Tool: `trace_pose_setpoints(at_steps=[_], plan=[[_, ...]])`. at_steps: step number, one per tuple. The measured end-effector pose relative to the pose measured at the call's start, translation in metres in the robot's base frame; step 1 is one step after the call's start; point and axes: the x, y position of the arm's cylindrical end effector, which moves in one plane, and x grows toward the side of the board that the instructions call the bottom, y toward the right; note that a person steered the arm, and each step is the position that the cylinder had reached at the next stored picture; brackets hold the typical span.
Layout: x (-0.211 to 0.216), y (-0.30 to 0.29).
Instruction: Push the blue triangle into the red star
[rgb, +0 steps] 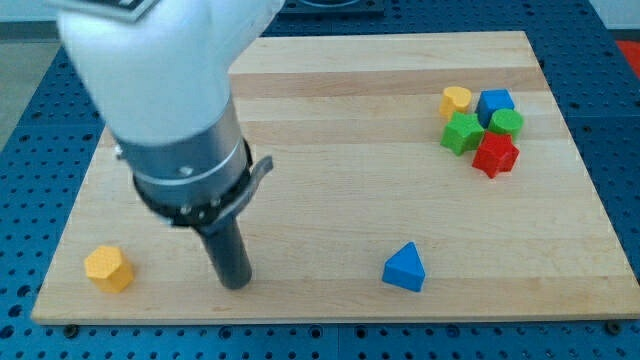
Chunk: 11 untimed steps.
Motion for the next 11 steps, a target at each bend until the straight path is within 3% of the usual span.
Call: trace_pose_setpoints(at_steps=[1, 2, 3, 4, 5, 6, 7, 9, 11], plan=[[0.017, 0.051], [0.016, 0.144], [-0.004, 0.211], [-0.035, 0.243], [-0.031, 0.246], [0.008, 0.252], [0.015, 0.206], [-0.048, 0.195], [-0.02, 0.17]])
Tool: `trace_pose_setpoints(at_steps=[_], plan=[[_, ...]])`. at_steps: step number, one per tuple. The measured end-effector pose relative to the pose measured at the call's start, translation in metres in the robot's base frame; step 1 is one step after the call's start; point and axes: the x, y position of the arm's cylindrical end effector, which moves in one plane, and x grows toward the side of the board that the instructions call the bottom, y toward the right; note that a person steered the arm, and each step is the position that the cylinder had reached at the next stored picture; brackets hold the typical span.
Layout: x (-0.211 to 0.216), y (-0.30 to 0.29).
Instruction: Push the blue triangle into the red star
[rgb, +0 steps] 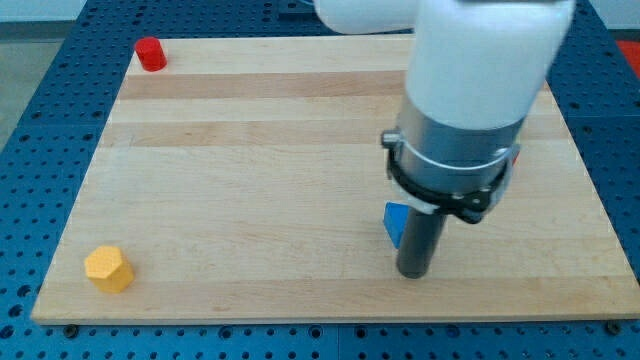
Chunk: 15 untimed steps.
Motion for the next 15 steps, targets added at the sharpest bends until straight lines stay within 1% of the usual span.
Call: trace_pose_setpoints(at_steps=[2, 3, 4, 5, 6, 7, 8, 11, 12, 13, 14, 15], plan=[[-0.064, 0.007], [-0.046, 0.005], [-0.038, -0.022], [-0.062, -0.025], [-0.089, 0.0], [-0.091, 0.02], [-0.087, 0.02], [-0.095, 0.04], [-0.095, 0.012], [-0.107, -0.024], [-0.122, -0.017], [-0.128, 0.027]])
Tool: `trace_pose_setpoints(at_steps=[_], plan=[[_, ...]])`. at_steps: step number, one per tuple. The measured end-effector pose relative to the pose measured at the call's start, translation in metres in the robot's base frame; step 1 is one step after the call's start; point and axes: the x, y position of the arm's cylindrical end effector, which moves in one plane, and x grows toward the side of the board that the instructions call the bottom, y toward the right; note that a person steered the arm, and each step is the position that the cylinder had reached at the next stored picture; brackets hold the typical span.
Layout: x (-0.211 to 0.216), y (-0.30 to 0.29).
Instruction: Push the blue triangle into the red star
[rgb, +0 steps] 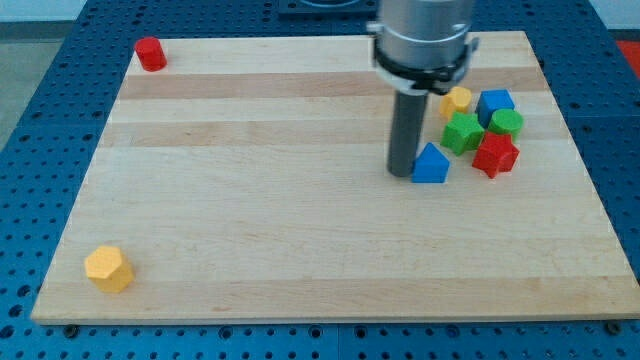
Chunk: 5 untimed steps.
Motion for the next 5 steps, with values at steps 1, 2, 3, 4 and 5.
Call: trace_pose_setpoints(at_steps=[1, 2, 3, 4, 5], plan=[[-0.002, 0.039], [-0.002, 0.029], [0.005, -0.006], [0.023, -0.007], [0.049, 0.031]])
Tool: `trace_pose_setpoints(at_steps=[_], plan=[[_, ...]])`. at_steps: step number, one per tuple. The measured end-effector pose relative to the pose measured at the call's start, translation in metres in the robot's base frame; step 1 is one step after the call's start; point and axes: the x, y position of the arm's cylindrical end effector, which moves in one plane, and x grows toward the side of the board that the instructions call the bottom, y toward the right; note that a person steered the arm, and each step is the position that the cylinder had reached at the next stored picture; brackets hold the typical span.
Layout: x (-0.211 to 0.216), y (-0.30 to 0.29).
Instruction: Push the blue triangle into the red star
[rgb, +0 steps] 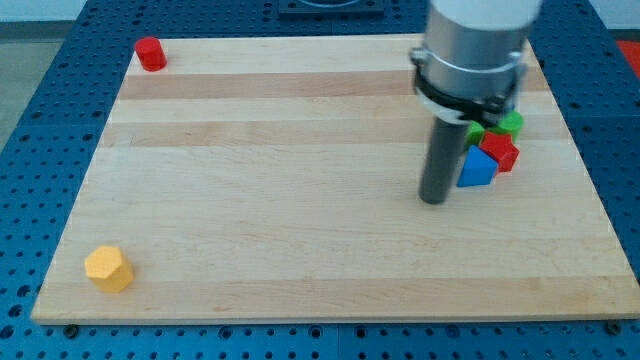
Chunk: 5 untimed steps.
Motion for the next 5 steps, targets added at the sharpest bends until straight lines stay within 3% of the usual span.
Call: trace_pose_setpoints(at_steps=[1, 5], plan=[[0.014, 0.044], [-0.009, 0.048]])
